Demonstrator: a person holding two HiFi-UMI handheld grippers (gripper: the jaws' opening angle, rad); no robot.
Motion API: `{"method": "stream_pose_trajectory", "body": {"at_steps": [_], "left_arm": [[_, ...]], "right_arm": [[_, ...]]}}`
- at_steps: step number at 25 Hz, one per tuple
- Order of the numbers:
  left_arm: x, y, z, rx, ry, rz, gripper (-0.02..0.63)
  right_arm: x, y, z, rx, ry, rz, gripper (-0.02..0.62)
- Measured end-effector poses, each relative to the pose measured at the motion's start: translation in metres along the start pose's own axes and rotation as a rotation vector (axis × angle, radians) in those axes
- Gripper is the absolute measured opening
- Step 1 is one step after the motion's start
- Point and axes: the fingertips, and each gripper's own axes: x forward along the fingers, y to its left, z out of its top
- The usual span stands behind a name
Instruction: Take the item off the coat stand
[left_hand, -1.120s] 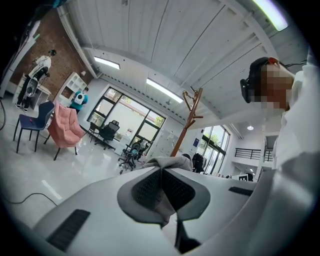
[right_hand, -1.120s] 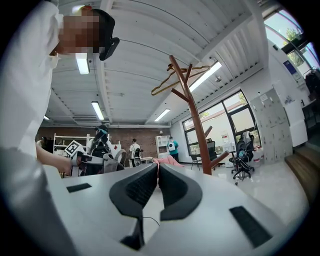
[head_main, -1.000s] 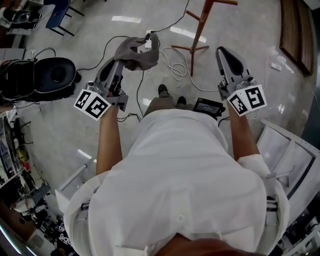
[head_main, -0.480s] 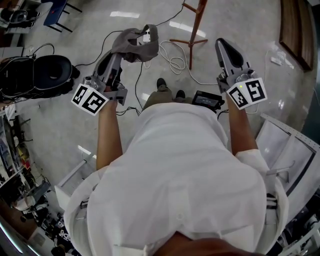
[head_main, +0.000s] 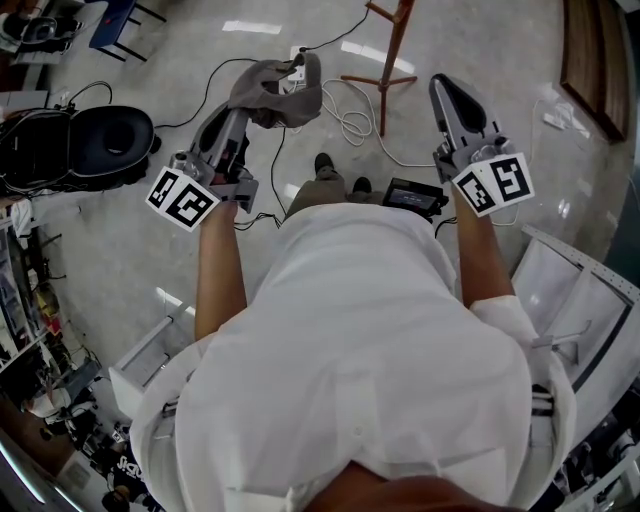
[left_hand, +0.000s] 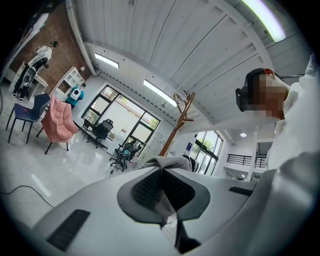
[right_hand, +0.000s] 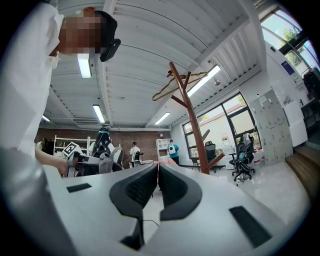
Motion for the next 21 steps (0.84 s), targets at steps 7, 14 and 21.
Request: {"method": "stream_pose_trajectory", "body": {"at_steps": [7,14,21], "left_arm": [[0.004,0.003,-0.006,-0.015,0.018,-0.011,0.021],[0.008,0.001,0.000,-0.026,0.013,-0.022,0.021],[0.006,0.000,0.000,-0.049,0.000,-0.024,0.021]], "right_arm": [[0.000,-0.005,-0.005,0.004,0.000,-0.014,0.025],[-0.005,-0.010,-0.002,0.013,0.004,-0.031,0.025],[-0.004,-0.003,0.000,0.006,0.010,-0.008,0.025]]}}
